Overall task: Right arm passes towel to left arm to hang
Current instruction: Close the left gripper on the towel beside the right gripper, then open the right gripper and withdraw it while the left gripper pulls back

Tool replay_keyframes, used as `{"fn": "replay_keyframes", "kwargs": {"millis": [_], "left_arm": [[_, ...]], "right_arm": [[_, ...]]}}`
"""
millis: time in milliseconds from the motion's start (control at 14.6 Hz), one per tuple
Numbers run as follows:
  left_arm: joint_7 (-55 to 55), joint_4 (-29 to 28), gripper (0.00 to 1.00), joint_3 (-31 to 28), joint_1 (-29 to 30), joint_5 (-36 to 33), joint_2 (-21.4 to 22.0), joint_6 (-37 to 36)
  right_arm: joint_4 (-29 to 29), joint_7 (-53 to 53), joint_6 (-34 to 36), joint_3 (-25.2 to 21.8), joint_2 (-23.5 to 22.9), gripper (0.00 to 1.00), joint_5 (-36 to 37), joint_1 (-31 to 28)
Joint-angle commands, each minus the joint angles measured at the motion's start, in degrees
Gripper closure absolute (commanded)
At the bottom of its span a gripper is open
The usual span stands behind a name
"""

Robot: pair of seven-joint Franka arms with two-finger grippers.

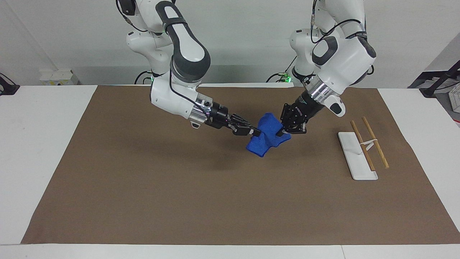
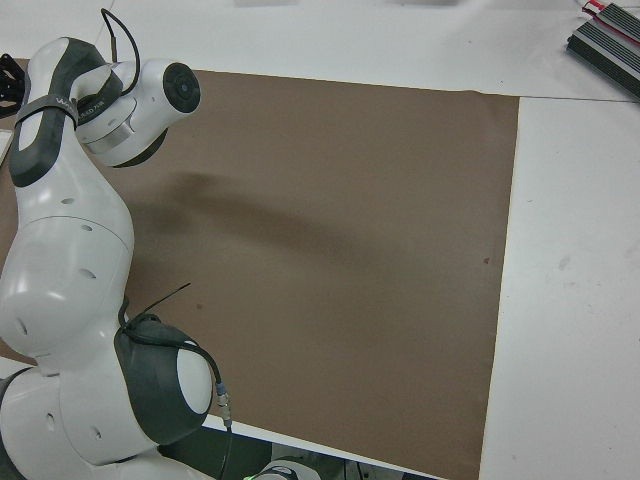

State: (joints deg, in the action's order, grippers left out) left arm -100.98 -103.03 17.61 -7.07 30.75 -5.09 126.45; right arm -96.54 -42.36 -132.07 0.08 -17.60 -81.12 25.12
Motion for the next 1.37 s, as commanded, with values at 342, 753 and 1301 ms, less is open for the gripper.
{"fn": "replay_keyframes", "kwargs": {"millis": [342,753,1301], "left_arm": [[1.4,1.51,1.0,-0.38,0.48,3.09,0.08,-2.44],[-0.46,1.25,1.0,-3.37,0.83,2.75,0.35,-2.26],[-0.19,-3.93,1.0,-13.11,3.03,-0.77,4.3,-13.21]], "right_arm": [[-0.23,3.94,0.41,0.01,1.08,0.0,14.87,-1.21],[0.91,12.08,6.28,-0.34,2.91,0.0,53.04,-6.65],[11.09,38.56,39.13,-0.61,10.2,0.0,83.36,-21.43]]}}
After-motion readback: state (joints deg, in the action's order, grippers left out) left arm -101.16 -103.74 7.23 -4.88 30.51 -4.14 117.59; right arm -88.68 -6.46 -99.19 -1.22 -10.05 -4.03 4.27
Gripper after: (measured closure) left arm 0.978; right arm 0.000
